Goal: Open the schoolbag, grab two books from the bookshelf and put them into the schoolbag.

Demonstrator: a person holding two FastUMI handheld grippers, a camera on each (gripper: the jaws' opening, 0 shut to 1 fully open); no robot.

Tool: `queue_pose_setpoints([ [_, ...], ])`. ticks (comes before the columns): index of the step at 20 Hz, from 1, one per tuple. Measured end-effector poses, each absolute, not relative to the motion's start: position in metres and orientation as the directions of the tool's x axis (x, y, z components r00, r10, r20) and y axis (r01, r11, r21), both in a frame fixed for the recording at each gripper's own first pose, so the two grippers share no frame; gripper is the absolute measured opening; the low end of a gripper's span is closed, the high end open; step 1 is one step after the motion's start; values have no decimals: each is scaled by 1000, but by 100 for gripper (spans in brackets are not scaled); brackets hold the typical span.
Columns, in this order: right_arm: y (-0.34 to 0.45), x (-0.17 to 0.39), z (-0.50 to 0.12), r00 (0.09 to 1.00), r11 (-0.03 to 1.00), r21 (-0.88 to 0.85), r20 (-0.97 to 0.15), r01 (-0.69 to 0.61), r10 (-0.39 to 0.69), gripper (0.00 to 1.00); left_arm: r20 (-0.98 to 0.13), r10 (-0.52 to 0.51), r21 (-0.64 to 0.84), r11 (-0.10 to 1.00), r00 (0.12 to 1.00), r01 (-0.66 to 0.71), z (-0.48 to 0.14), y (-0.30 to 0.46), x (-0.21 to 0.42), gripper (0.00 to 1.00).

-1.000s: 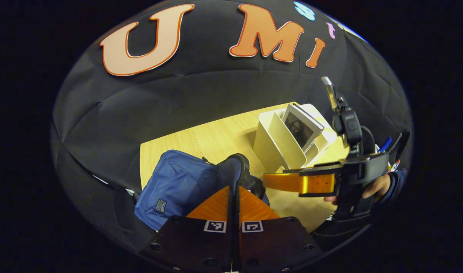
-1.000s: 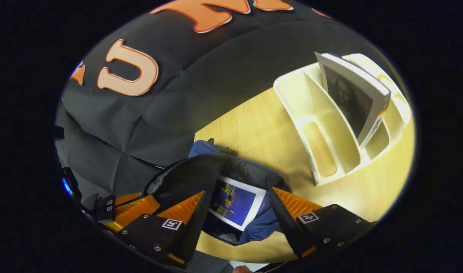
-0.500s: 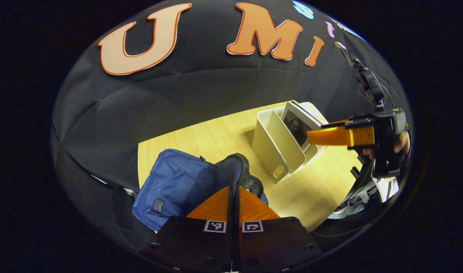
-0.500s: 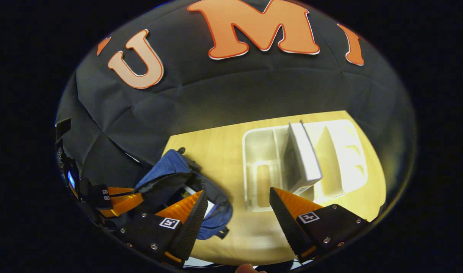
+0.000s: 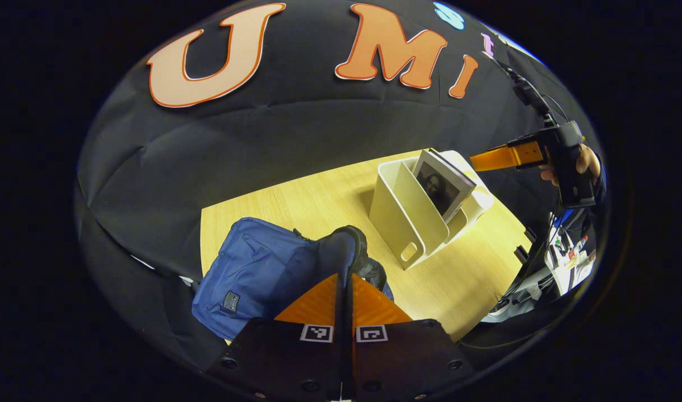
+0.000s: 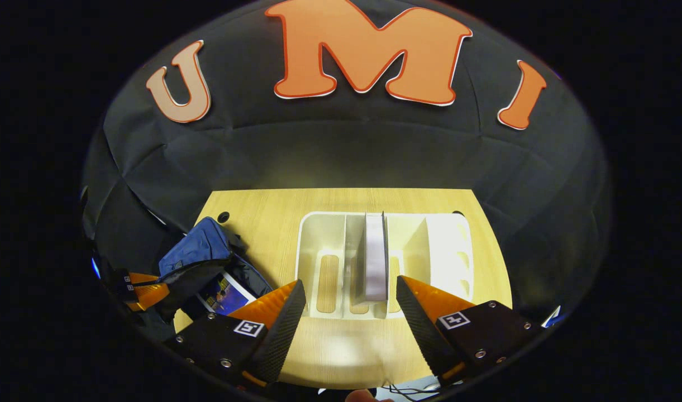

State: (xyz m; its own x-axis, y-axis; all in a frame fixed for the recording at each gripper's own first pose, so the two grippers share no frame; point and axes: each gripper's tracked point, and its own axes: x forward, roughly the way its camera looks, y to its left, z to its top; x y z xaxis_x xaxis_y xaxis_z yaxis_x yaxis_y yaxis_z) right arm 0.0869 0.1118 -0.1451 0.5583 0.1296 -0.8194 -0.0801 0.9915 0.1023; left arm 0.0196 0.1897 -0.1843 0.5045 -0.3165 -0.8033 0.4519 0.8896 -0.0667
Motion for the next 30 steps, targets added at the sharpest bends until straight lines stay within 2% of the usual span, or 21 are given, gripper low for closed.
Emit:
queue_pose_setpoints([
  [1, 113, 89, -149, 531, 989, 125, -834, -77, 147, 97, -801, -318, -67, 890, 507, 452, -184, 190, 20, 1],
  [5, 80, 107, -175, 491, 998, 43, -870, -38, 56, 97, -802, -327, -84, 891, 501, 446, -188, 190, 15, 1],
  [11, 70, 121, -218, 383, 998, 9, -923, -55, 29, 95, -805, -324, -89, 894, 496, 439, -195, 191, 11, 1],
  [17, 78, 124, -249, 272, 998, 2, -962, -57, 18, 62, -810, -326, -99, 896, 488, 433, -201, 189, 10, 1],
  [18, 77, 125, -252, 255, 999, 3, -967, -46, 14, 51, -810, -326, -102, 897, 487, 431, -202, 189, 10, 1],
  [19, 79, 127, -254, 243, 999, 12, -970, -31, 19, 46, -810, -326, -104, 898, 488, 428, -202, 190, 10, 1],
  [20, 80, 129, -253, 232, 1000, 26, -972, -17, 30, 31, -810, -328, -107, 898, 487, 426, -202, 189, 9, 1],
  [21, 83, 128, -254, 223, 999, 37, -974, -13, 39, 37, -809, -330, -112, 899, 487, 424, -202, 190, 7, 1],
  [25, 81, 127, -256, 194, 999, 45, -980, -10, 46, 33, -812, -334, -122, 899, 478, 420, -206, 189, 8, 1],
  [26, 79, 125, -255, 189, 999, 44, -981, -9, 45, 22, -813, -335, -123, 898, 477, 422, -206, 189, 7, 1],
  [27, 78, 124, -254, 190, 999, 42, -981, -10, 43, 30, -812, -337, -123, 897, 477, 424, -206, 189, 8, 1],
  [30, 75, 120, -242, 192, 998, 66, -979, -9, 67, 28, -812, -340, -128, 897, 475, 423, -208, 189, 7, 1],
])
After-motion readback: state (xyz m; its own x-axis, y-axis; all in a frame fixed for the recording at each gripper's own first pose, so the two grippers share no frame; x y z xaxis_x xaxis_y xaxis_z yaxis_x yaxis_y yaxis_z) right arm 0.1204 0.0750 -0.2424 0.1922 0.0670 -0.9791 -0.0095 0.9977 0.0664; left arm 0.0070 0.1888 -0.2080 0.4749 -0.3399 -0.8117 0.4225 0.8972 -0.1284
